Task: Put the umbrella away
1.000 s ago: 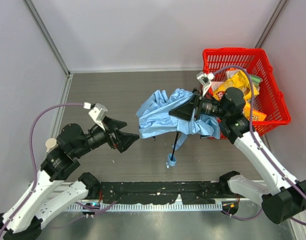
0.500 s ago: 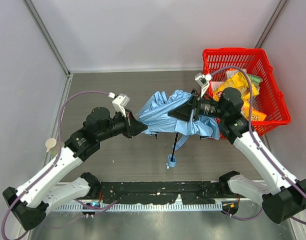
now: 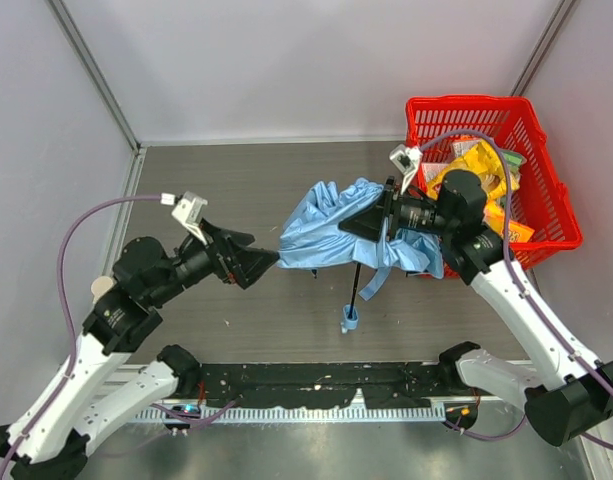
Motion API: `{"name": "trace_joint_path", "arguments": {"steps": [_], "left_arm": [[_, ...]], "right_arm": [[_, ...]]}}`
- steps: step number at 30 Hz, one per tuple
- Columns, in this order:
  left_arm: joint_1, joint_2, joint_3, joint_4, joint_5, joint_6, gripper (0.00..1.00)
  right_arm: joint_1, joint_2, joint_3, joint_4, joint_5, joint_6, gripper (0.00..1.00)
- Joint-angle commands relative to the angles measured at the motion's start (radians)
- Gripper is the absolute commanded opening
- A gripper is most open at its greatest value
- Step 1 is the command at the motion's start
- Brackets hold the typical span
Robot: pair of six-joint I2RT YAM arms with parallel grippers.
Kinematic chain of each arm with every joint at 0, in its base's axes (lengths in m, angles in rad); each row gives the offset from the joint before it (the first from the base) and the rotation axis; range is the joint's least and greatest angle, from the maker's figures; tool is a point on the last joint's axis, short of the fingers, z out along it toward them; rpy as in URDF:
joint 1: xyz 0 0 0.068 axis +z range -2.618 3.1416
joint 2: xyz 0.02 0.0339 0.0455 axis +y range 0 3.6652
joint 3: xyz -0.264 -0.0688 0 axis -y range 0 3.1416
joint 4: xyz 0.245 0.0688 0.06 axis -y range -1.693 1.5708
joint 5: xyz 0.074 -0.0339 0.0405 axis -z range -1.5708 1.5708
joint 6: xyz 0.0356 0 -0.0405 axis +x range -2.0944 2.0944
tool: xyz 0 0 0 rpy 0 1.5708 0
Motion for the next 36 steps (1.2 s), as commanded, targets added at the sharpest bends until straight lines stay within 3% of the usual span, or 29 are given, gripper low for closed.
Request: {"name": "trace_joint_path", "arguments": {"steps": [1,4,5,7,9,10,15,20,22,25,27,30,36], "left_arm": [[0.002,0.152,0.069,0.118,0.089,-0.069,1.0],[0.002,0.254,0.095,0.169,0.091,-0.07,0.99],[0.005,0.282,0.103,0.187,0.097,-0.072,0.9],[0.009,0.324,0.129,0.184,0.095,-0.053,0.52],[0.025,0.341,0.156,0.119,0.031,-0.001,0.03],[0.038,0.336,0.16,0.094,-0.007,0.019,0.0],[0.208,0.292,0.134,0.072,0.011,0.065,0.0],[0.327,0.295,0.127,-0.003,-0.013,0.097,0.01],[0.332,0.292,0.134,-0.055,-0.091,0.106,0.09],[0.332,0.233,0.117,-0.073,-0.152,0.115,0.42],[0.33,0.168,0.088,-0.051,-0.147,0.114,0.54],[0.332,0.094,0.054,-0.03,-0.138,0.111,0.63],[0.332,0.016,0.045,-0.083,-0.135,0.105,0.68]], "right_arm": [[0.009,-0.01,0.032,0.113,-0.017,0.023,0.01],[0.024,-0.007,0.037,0.112,-0.023,0.023,0.01],[0.027,-0.009,0.035,0.109,-0.022,0.023,0.01],[0.029,-0.012,0.038,0.097,-0.022,0.012,0.01],[0.027,-0.013,0.041,0.083,-0.017,0.0,0.01],[0.027,-0.016,0.043,0.083,-0.022,-0.011,0.01],[0.027,-0.012,0.054,-0.061,0.026,-0.1,0.01],[0.027,0.005,0.069,-0.062,0.043,-0.1,0.01],[0.029,0.027,0.09,-0.065,0.046,-0.104,0.01],[0.027,0.071,0.136,-0.094,0.087,-0.143,0.01],[0.03,0.132,0.21,-0.158,0.168,-0.216,0.01],[0.061,0.24,0.39,-0.319,0.349,-0.35,0.01],[0.096,0.534,0.822,-0.456,0.723,-0.552,0.01]]}}
